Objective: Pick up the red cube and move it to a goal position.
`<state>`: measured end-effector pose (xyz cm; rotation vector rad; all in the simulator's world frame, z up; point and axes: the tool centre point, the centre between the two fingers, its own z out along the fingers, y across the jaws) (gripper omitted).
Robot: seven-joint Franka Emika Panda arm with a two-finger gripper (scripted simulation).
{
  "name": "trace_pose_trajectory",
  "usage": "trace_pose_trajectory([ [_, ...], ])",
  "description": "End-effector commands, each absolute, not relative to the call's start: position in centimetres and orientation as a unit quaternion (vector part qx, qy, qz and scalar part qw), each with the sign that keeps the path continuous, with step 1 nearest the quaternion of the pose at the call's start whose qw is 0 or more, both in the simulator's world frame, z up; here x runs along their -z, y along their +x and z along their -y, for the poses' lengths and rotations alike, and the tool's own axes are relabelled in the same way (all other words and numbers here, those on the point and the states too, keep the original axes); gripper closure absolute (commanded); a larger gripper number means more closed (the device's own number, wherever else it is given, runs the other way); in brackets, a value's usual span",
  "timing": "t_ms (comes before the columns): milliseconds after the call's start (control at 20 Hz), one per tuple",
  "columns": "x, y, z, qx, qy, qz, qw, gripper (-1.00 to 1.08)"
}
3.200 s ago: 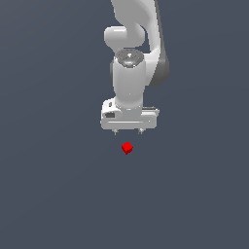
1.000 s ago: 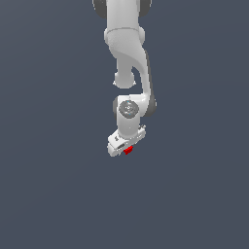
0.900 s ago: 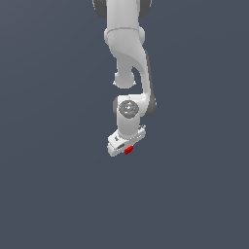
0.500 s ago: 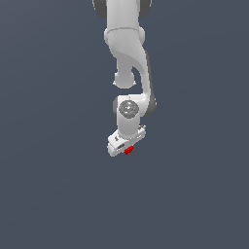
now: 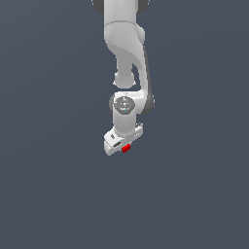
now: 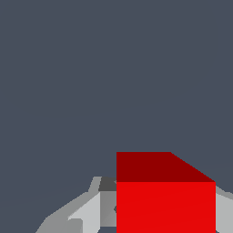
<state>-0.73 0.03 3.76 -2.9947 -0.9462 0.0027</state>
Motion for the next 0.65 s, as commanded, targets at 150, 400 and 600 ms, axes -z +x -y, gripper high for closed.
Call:
trace_pose_trajectory([
  [150,-7.0,-0.4,2.5,0.000,-0.954,0.301,0.000,1.08],
  [400,-8.7,-0.1,3.9,0.000,-0.954,0.301,0.000,1.08],
  [600,-8.9,0.0,4.1,0.000,-0.954,0.301,0.000,1.08],
])
